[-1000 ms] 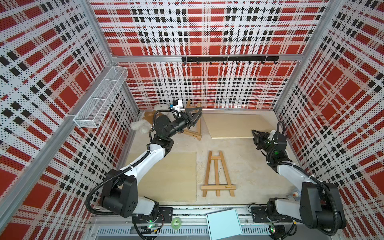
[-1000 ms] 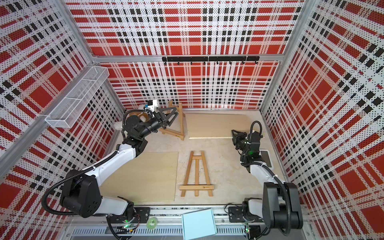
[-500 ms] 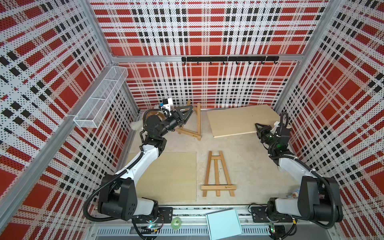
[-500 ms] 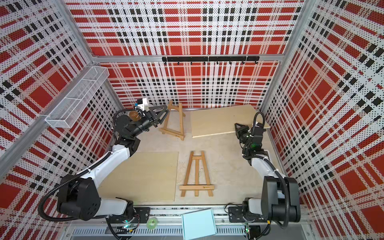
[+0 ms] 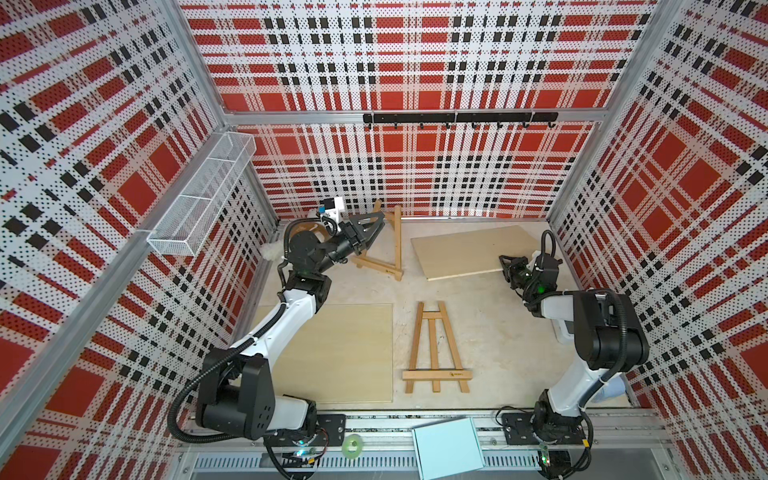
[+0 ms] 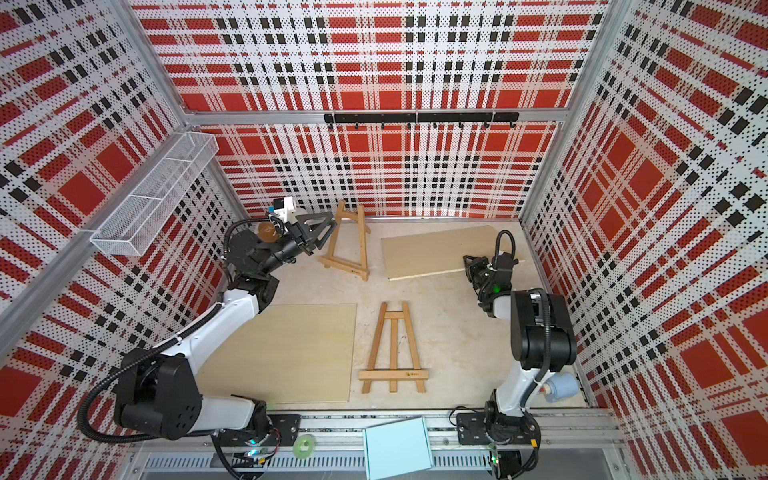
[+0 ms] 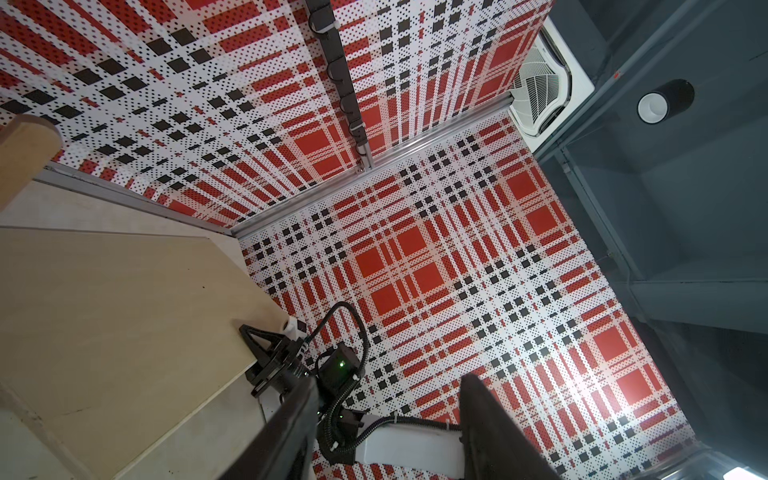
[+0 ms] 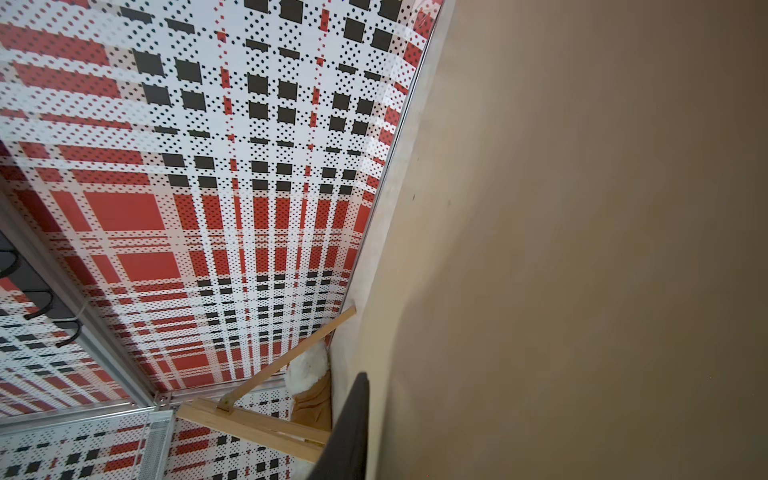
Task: Disassemble the easel
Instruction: Place the drawing board at the corner of the board.
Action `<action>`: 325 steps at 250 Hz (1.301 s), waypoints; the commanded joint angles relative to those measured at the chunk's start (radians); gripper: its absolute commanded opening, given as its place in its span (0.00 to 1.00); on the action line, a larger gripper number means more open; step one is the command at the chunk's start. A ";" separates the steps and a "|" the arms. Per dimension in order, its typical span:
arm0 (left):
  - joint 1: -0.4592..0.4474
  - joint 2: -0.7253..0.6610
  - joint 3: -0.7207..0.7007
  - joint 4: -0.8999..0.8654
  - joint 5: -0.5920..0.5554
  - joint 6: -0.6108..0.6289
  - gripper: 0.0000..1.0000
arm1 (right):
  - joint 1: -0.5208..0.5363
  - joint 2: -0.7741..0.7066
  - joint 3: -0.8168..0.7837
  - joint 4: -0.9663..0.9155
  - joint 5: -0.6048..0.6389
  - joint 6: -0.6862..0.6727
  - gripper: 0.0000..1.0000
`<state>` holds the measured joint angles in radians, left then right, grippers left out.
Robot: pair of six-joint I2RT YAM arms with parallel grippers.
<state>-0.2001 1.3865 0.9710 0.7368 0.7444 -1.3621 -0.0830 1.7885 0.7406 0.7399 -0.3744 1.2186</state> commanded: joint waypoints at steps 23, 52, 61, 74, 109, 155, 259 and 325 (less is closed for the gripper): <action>0.011 0.029 0.001 0.036 0.028 0.007 0.57 | -0.017 0.017 0.033 0.359 0.048 -0.050 0.00; 0.013 0.041 -0.001 0.036 0.029 0.012 0.57 | -0.033 0.069 0.013 0.401 0.076 -0.039 0.00; 0.013 0.045 -0.001 0.036 0.029 0.011 0.57 | -0.037 0.081 0.009 0.407 0.085 -0.035 0.00; 0.013 0.052 0.001 0.034 0.028 0.012 0.57 | -0.045 0.093 -0.003 0.404 0.099 -0.026 0.00; 0.009 0.060 0.003 0.034 0.025 0.013 0.56 | -0.058 0.102 -0.027 0.396 0.129 -0.030 0.00; 0.008 0.071 0.002 0.026 0.024 0.021 0.56 | -0.066 0.121 -0.056 0.409 0.171 -0.011 0.00; -0.001 0.036 0.028 -0.114 0.019 0.115 0.56 | -0.064 0.134 -0.130 0.397 0.312 0.034 0.00; -0.002 0.021 0.017 -0.122 0.015 0.121 0.57 | -0.058 0.135 -0.129 0.351 0.296 0.041 0.19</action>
<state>-0.1982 1.4422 0.9714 0.6197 0.7547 -1.2644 -0.1310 1.9198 0.6140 1.0660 -0.1825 1.2804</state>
